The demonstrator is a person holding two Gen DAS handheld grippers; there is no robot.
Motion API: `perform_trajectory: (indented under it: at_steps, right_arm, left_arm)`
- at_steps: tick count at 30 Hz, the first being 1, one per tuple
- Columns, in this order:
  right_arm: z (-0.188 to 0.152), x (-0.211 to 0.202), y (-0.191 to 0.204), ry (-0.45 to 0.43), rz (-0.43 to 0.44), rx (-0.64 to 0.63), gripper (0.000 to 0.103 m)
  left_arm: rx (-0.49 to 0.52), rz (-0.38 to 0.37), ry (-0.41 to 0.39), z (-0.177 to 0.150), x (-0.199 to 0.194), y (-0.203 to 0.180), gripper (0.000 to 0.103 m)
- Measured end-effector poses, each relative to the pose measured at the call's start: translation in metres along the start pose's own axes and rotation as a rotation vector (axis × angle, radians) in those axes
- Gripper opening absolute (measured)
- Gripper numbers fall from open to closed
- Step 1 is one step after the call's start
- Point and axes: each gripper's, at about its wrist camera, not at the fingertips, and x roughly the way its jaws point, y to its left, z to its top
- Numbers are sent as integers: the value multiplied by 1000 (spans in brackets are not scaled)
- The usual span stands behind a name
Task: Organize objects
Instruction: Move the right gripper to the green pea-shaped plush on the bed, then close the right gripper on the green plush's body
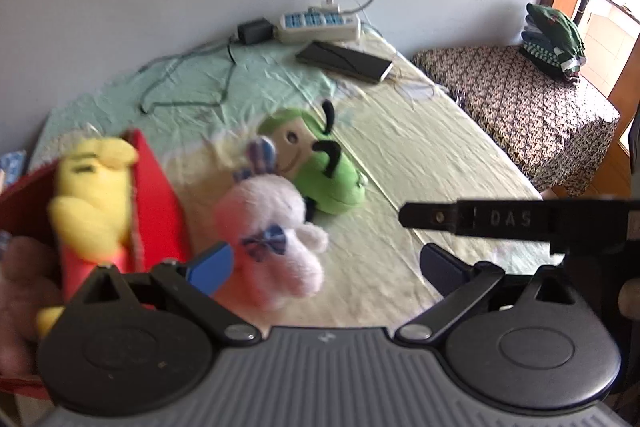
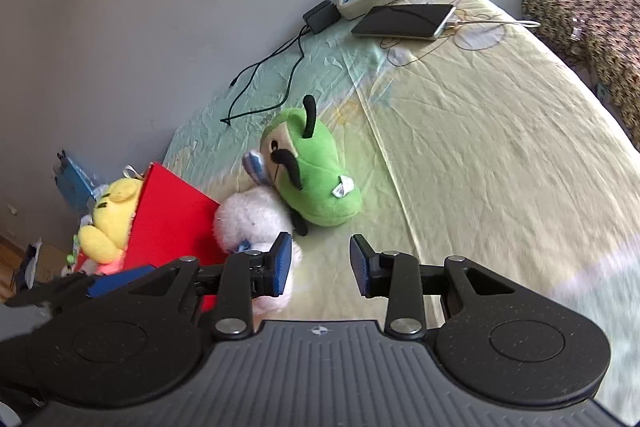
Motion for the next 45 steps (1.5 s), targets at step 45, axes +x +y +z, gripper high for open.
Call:
perform_trajectory:
  at_steps: [45]
  right_arm:
    - [-7,11,-72,268,132,238,48]
  left_arm:
    - [-93,-158,173,-17,73,-26,98]
